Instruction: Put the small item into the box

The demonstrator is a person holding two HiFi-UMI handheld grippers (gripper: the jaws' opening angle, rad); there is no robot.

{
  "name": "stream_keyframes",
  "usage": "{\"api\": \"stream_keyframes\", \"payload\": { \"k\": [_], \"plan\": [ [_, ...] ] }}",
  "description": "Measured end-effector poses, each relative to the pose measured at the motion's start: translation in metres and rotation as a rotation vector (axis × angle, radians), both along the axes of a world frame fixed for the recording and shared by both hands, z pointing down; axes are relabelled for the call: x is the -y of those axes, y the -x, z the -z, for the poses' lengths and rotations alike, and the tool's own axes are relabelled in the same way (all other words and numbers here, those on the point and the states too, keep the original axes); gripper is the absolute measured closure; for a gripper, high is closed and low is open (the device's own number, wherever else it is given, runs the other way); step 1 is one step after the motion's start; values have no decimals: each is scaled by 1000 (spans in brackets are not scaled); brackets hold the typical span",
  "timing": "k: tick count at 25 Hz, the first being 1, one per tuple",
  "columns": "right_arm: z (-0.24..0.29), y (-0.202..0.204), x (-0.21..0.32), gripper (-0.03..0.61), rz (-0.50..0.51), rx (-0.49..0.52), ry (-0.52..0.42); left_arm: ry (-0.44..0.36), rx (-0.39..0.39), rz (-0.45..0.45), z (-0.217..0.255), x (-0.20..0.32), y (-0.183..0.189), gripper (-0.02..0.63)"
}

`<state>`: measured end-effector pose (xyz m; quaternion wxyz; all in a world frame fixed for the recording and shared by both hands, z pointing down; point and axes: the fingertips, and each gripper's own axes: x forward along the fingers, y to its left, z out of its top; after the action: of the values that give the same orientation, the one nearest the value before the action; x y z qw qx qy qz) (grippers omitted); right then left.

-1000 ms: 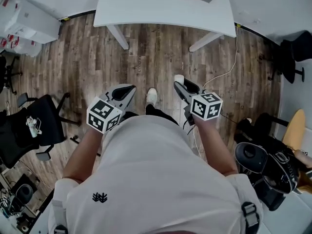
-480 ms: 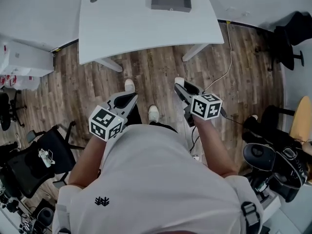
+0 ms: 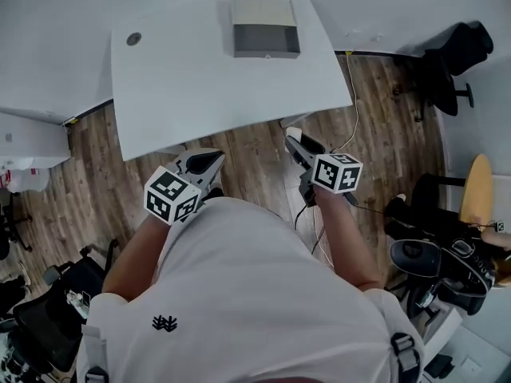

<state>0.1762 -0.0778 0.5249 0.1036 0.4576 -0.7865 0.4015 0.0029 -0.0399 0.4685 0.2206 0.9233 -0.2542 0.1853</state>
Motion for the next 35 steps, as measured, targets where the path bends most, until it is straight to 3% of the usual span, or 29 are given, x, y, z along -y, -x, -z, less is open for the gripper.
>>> {"api": "stream_keyframes", "payload": {
  "k": [5,12,24,35],
  "plan": [
    [13,12,57,416,-73,23,-17,-9,-40,-35,9,36,20,606],
    [9,19,121,416,-83,6,-8,-19,-24,-39,6,76,42,606],
    [-1,3,253,415,-4,-18,-1,-76,-34,155,26,121,42,606],
    [-77,-9,355,414,62,-97,155,-24,9,313,21,148,21,606]
  ]
}}
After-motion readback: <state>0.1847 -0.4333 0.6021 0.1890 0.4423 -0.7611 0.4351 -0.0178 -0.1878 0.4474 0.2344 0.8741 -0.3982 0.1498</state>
